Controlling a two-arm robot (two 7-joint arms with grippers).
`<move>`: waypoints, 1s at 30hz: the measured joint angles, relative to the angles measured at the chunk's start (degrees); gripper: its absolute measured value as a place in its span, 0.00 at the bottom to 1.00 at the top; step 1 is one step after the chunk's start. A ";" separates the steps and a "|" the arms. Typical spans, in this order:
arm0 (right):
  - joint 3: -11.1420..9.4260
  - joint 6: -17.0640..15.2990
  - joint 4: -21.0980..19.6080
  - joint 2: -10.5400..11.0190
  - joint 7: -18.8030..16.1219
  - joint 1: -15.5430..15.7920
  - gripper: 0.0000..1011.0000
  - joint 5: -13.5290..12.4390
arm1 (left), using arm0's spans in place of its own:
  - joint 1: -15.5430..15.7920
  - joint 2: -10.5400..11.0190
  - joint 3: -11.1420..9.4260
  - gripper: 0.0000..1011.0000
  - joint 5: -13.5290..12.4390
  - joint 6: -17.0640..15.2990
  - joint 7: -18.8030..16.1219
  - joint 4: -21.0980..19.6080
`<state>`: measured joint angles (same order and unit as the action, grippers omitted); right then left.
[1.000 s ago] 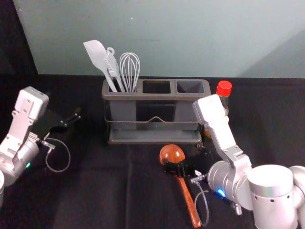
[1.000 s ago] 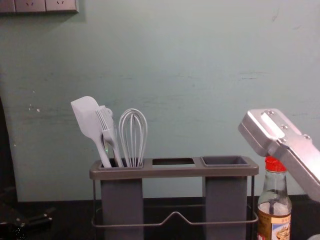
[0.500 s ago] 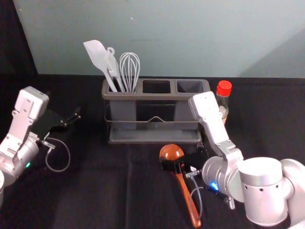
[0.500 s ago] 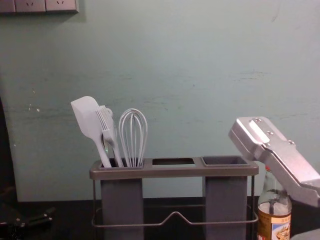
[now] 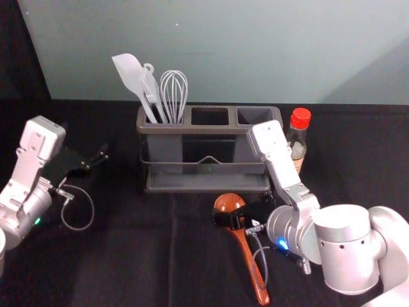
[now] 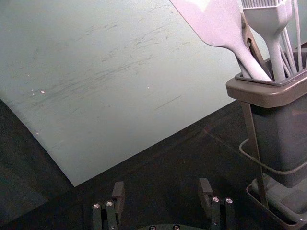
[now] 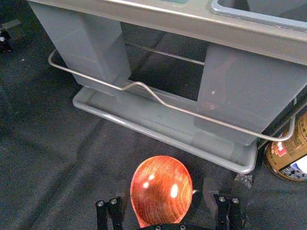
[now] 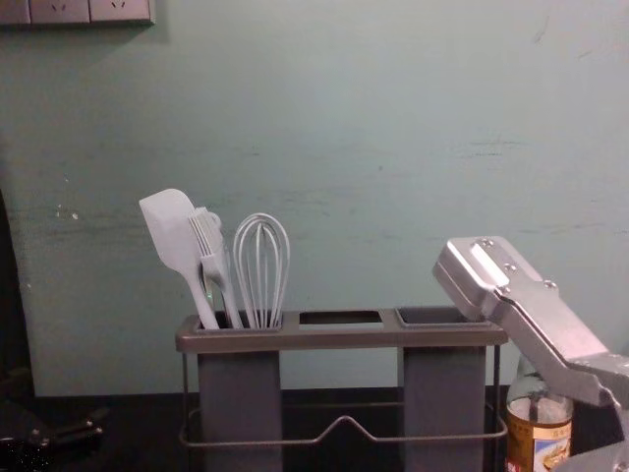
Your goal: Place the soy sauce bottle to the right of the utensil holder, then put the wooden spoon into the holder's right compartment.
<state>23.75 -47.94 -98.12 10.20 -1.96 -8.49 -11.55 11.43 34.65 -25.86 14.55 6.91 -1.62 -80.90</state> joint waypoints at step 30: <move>0.66 1.03 3.83 -2.31 -1.77 -1.12 0.99 4.91 | 0.00 0.00 0.00 0.99 0.00 0.00 0.00 0.00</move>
<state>24.41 -46.91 -94.29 7.89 -3.73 -9.61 -6.64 11.43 34.64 -25.86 14.55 6.91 -1.62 -80.90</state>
